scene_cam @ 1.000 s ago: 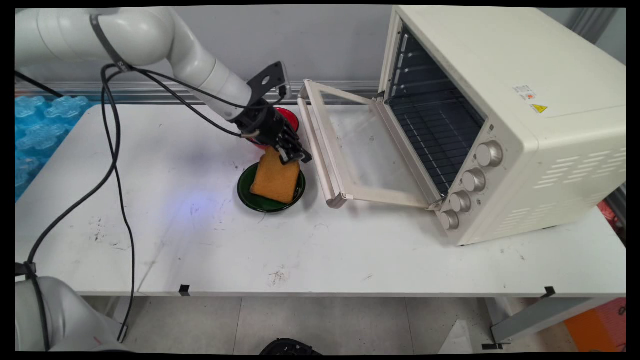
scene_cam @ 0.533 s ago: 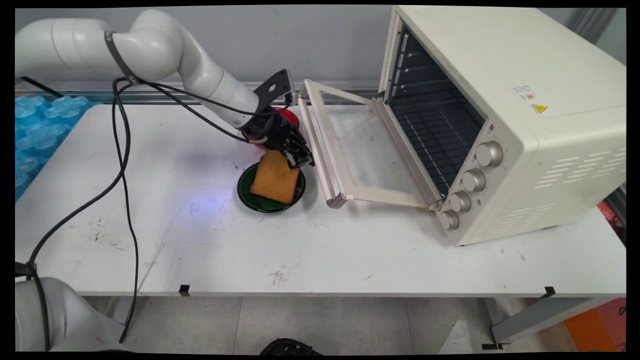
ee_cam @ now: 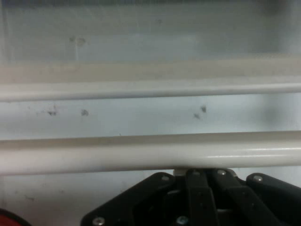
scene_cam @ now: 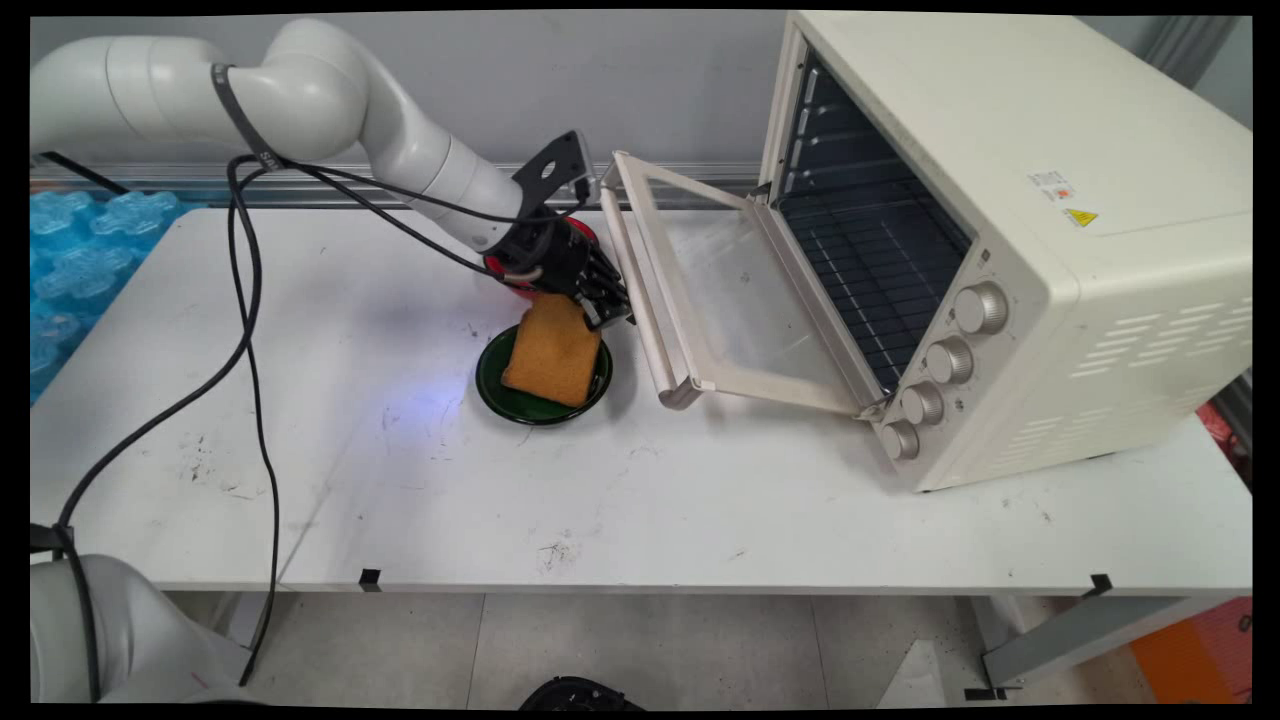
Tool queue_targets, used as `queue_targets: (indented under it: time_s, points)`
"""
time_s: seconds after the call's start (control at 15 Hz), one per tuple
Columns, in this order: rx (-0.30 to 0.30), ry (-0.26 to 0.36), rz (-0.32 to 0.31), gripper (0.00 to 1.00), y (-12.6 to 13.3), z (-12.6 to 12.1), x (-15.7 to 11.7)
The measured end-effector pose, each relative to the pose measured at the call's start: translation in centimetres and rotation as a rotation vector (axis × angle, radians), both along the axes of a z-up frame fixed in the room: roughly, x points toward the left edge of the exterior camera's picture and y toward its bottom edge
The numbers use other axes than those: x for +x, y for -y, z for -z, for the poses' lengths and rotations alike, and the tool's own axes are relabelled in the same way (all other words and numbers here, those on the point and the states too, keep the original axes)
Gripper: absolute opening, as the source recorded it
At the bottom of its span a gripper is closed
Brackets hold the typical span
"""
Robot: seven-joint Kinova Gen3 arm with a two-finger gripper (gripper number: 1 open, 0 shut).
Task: Close the oven
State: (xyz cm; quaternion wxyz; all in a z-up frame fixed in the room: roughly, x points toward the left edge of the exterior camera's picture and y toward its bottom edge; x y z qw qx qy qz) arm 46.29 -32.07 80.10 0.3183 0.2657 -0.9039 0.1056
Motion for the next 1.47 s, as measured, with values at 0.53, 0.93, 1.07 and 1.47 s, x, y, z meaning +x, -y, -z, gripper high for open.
queue_targets:
  time_s: [0.53,0.93,1.07,1.47]
  points:
    - [-0.038,-0.032,-0.009,0.00,1.3,-2.8,-0.8]
    - [-0.060,-0.061,-0.011,0.00,3.3,-4.3,-1.9]
    - [-0.068,-0.073,-0.009,0.00,4.2,-4.8,-2.5]
    - [-0.088,-0.105,-0.001,0.00,6.5,-6.0,-4.1]
